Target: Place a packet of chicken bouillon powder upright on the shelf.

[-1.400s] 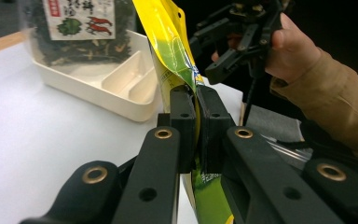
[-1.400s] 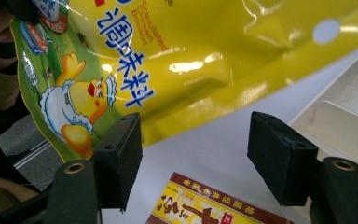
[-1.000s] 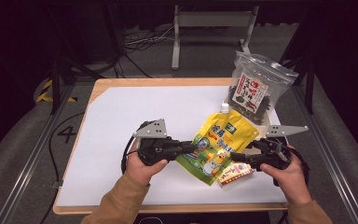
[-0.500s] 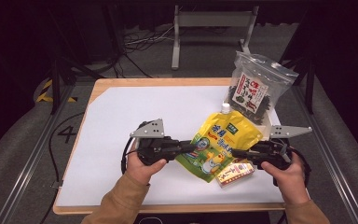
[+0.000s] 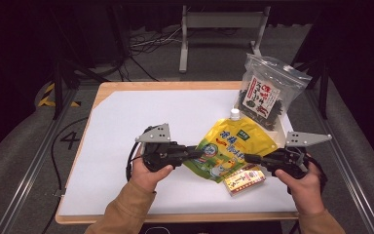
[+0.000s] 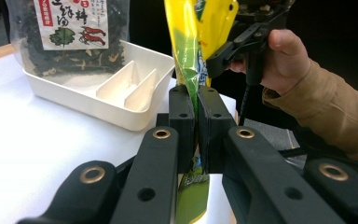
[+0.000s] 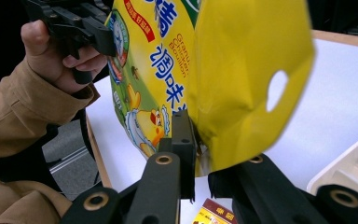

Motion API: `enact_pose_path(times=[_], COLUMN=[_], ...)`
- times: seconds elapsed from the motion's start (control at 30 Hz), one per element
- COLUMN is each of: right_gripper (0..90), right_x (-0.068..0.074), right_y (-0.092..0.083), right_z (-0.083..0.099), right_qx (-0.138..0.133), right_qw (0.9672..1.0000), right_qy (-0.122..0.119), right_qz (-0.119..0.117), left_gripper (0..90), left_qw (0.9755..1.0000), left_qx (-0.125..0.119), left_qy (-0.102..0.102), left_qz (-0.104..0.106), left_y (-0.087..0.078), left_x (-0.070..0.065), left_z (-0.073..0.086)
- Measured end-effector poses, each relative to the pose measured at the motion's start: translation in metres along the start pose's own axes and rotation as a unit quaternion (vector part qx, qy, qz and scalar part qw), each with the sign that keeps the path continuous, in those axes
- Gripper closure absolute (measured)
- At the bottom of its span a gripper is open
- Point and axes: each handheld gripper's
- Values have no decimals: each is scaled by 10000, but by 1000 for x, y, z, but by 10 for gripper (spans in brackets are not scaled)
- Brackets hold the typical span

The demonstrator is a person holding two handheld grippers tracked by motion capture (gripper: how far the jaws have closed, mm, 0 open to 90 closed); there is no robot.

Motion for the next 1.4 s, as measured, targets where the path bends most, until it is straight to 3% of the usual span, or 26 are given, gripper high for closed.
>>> enact_pose_path(times=[0.33, 0.8, 0.97, 1.4], right_gripper=[852, 861, 863, 863], right_x=[6, 23, 27, 35], right_y=[-6, -16, -18, -27], right_z=[-5, -21, -29, -53], right_qx=[-6, 128, 191, 542], right_qw=[9999, 9981, 9973, 9921], right_qy=[-91, -522, -637, -940], right_qz=[71, 308, 317, 632], left_gripper=[841, 762, 732, 657], left_qw=[10000, 9998, 9995, 9986], left_qx=[-33, -105, -78, -132], left_qy=[-15, -56, -6, -157], left_qz=[-37, -159, -296, -492], left_y=[-1, -2, -3, -15], left_x=[1, 2, 3, 12], left_z=[0, 1, 2, 6])
Point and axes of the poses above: each handheld gripper's, and its own axes: y roughly forward along the jaws, z roughly out of its underside, x roughly to its left, and after that the axes turned 9 degrees about x, right-handed
